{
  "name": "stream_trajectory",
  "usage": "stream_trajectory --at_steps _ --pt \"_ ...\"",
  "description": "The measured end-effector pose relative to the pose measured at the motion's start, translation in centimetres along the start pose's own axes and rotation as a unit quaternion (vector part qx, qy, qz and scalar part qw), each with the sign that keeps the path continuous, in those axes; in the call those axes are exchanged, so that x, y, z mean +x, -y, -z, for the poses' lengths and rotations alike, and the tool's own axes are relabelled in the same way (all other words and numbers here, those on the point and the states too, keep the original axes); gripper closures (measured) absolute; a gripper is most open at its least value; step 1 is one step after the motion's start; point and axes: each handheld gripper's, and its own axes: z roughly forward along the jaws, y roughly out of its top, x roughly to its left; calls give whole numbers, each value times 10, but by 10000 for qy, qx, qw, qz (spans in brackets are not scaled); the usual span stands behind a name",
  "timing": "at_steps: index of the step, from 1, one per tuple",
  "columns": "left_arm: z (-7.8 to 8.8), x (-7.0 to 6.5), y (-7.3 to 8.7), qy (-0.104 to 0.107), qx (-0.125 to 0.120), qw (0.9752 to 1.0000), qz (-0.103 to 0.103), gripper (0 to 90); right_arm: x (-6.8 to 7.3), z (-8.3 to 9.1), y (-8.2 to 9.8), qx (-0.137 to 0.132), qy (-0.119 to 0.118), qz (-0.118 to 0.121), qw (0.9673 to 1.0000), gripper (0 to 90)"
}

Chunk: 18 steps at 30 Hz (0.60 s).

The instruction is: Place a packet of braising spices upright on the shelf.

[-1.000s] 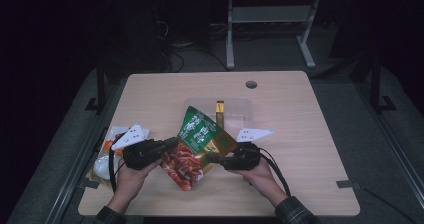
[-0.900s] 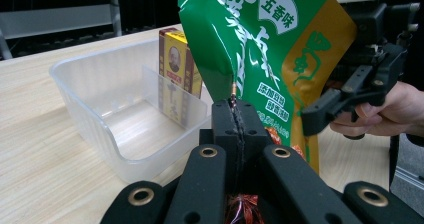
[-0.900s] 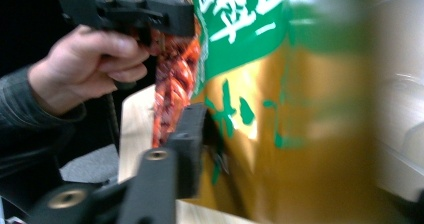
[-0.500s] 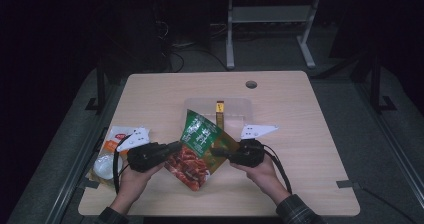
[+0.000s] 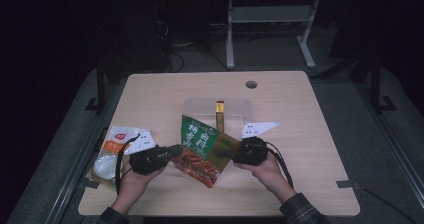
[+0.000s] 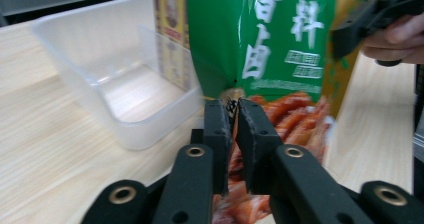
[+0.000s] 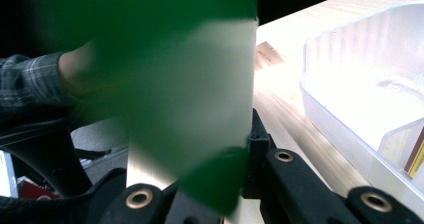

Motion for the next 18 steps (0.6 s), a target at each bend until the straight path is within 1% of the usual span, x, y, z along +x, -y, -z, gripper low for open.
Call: stream_trajectory --at_steps 1,2,3,4,5,6,8,9,11,12,15,16,17,18 --pt "1 1 0 36 -25 10000 64 823 0 1 0 1 -26 3 10000 895" --pt "3 4 1 27 -16 10000 61 809 0 2 -1 -22 -50 1 10000 895" --pt "3 4 2 0 -10 10000 55 779 1 2 -2 -11 -87 19 10000 896" --pt "4 5 3 14 26 10000 56 719 4 2 -4 27 -110 84 9999 895" --pt "4 6 3 45 54 10000 39 719 4 2 -4 27 -110 84 9999 895" --pt "4 5 4 45 82 9999 42 695 5 1 -4 30 -113 107 9999 896" --pt "4 7 6 62 162 9998 -36 616 6 2 -5 52 -130 106 9998 895" --pt "3 7 7 78 239 9997 9 575 7 2 -5 54 -131 119 9998 895" --pt "2 8 10 67 386 9992 -25 488 9 4 -8 85 -136 149 9998 896" --pt "2 8 10 66 437 9990 -24 461 10 4 -9 69 -122 175 9997 895" --pt "1 4 14 56 566 9983 -90 379 12 7 -12 64 -99 121 9999 896" --pt "1 3 15 52 605 9981 -105 340 12 8 -14 27 -95 145 9998 896" --pt "1 0 17 39 634 9979 -89 320 11 10 -15 18 -91 169 9998 895" --pt "1 -3 18 9 672 9977 -127 301 12 11 -17 0 -68 151 9999 896"
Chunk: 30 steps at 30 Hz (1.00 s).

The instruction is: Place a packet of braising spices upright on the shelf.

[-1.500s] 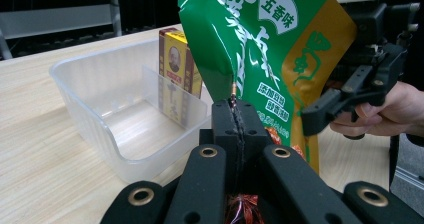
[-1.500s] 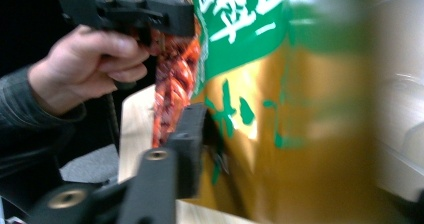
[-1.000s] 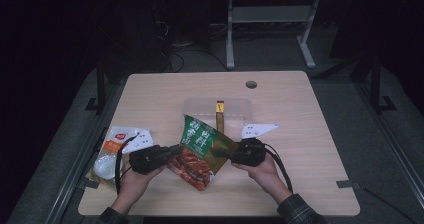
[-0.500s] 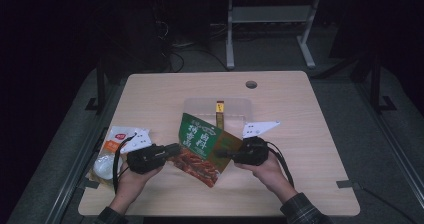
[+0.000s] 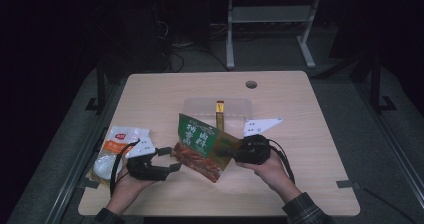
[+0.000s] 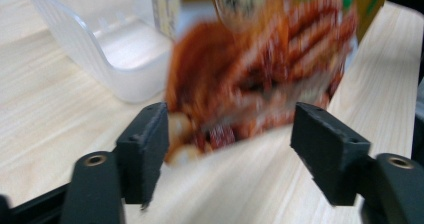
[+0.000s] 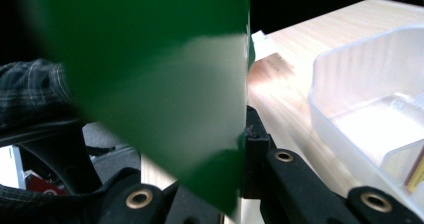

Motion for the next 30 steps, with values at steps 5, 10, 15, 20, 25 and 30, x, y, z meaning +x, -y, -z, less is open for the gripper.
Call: stream_trajectory --at_steps 5,10,15,20,25,30 --pt "-2 -9 9 -40 306 9994 -178 196 -1 8 -11 -116 116 45 9999 896" --pt "-13 -15 14 63 476 9988 -127 164 -3 13 -20 -181 219 57 9996 896" --pt "-23 -15 15 92 693 9970 -327 164 -6 17 -36 -251 466 79 9986 895" --pt "-26 -15 17 104 719 9967 -368 164 -13 22 -49 -349 730 53 9967 895" --pt "-26 -14 17 106 692 9970 -332 164 -22 25 -58 -522 865 -50 9949 895" --pt "-26 -13 18 115 700 9970 -323 164 -30 21 -65 -648 1020 -123 9926 896"
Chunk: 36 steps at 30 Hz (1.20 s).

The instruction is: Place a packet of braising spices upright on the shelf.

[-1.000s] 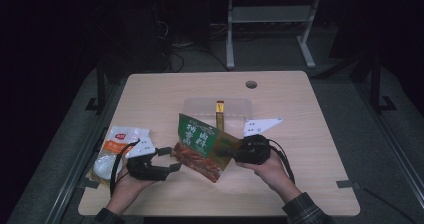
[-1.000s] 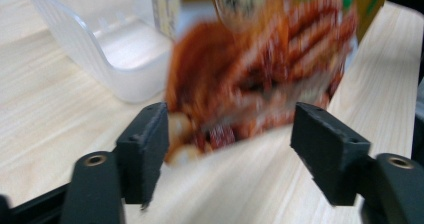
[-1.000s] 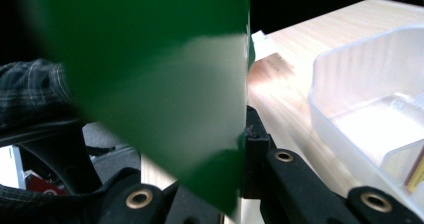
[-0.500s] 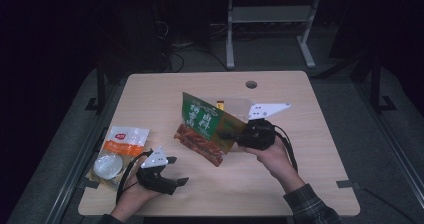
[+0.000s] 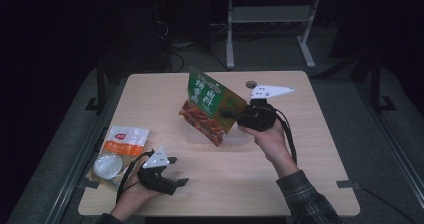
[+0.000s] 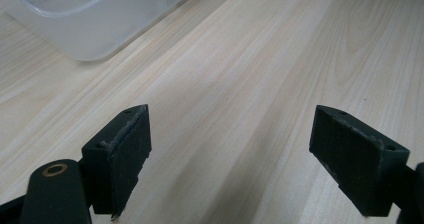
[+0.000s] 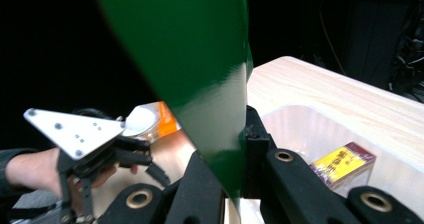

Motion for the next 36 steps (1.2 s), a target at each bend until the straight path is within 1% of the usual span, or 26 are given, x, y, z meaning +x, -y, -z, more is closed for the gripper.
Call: stream_trajectory --at_steps 4,7,14,16,18,21,25,28,36 --pt "0 0 0 8 -2 10000 14 164 -5 -6 -3 -83 198 -50 9998 895" --pt "0 1 1 4 18 10000 -16 164 -9 -10 -5 -137 332 -72 9993 895" --pt "0 2 1 11 36 10000 -31 164 -19 -21 -2 -174 518 -165 9984 895" --pt "0 2 1 15 40 10000 -28 164 -22 -24 -1 -181 535 -181 9982 895" --pt "0 2 1 22 42 10000 -35 164 -25 -28 0 -192 595 -246 9977 895" --pt "0 2 1 17 41 10000 -30 164 -28 -35 3 -169 657 -259 9974 895" --pt "0 2 1 24 38 10000 -21 164 -29 -39 4 -149 713 -248 9970 895" --pt "0 2 1 37 62 10000 -13 164 -30 -44 6 -87 747 -261 9968 895" --pt "-2 2 2 61 58 10000 20 164 -32 -51 11 -33 766 -248 9967 894"
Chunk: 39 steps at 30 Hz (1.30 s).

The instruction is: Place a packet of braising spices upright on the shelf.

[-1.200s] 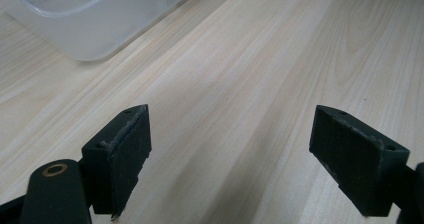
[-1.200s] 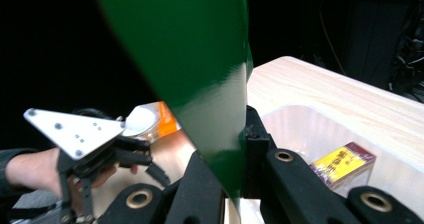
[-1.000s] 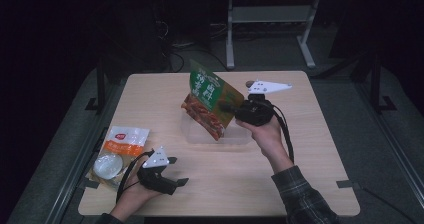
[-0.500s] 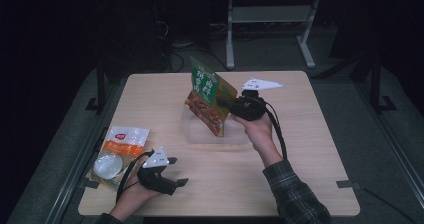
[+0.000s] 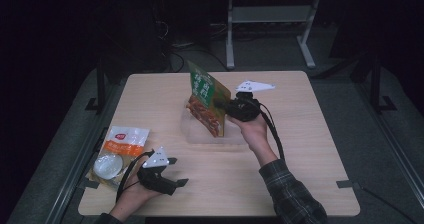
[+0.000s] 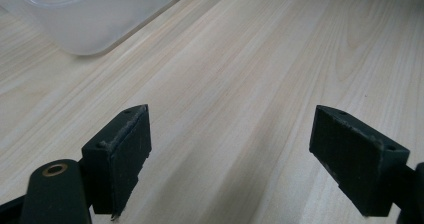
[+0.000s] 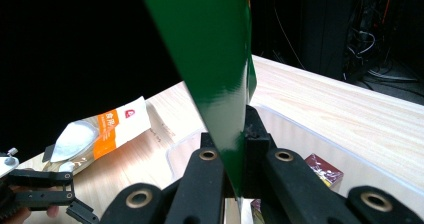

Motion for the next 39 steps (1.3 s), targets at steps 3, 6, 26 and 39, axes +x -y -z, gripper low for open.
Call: stream_trajectory --at_steps 3,6,26,39 --pt "-1 0 0 0 7 10000 -8 163 -1 -3 2 34 1 0 10000 894" --pt "-1 0 1 0 9 10000 -5 163 -1 -6 5 65 9 -12 10000 893" --pt "-4 1 2 -22 162 9999 1 158 1 -21 15 329 50 154 9993 832" --pt "-4 3 2 -40 204 9998 -10 158 5 -10 9 338 124 162 9992 587"
